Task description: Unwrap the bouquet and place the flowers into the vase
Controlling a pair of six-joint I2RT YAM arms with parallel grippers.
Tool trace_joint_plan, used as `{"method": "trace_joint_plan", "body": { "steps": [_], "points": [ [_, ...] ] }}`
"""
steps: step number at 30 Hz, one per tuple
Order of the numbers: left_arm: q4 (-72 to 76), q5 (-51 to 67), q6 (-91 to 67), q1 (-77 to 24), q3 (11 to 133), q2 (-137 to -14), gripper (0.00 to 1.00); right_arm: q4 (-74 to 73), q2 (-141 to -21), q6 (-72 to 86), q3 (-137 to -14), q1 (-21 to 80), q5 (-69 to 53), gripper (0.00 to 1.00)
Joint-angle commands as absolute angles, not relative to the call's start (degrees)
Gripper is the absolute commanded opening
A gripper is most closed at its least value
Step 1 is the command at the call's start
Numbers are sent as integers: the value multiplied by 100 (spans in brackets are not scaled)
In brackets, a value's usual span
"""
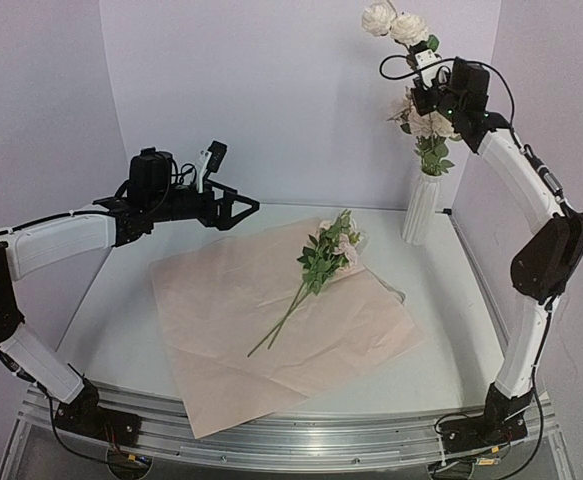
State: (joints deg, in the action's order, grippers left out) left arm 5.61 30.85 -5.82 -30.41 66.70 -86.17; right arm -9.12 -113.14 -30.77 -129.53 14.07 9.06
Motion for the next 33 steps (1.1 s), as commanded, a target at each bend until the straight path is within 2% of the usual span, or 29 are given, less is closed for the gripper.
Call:
{"method": "trace_joint_plan", "body": {
  "steps": [1, 14, 26, 28, 30, 33],
  "points": [
    [650, 3002, -476, -3023, 6715, -8630, 100, -713, -11162, -2611, -12689, 1201, 883, 0],
    [530, 2938, -387, -3015, 6777, -8608, 100, 1049, -10910, -1074, -10397, 572, 71, 0],
    [555, 3007, -461, -3000, 6671, -8596, 100, 1431, -11004, -757, -9569, 444, 90, 1],
    [559, 3040, -492, -2998, 6648, -8596, 99, 1435, -11000, -692, -9509, 440, 80, 13],
    [568, 3064, -507, -2998, 6630, -8589, 99, 1433, -10958, -649, -9458, 447, 50, 32],
    [580, 3072, -495, -3000, 6634, -8603, 100, 1425, -10824, -653, -9396, 448, 141, 44]
  ]
}}
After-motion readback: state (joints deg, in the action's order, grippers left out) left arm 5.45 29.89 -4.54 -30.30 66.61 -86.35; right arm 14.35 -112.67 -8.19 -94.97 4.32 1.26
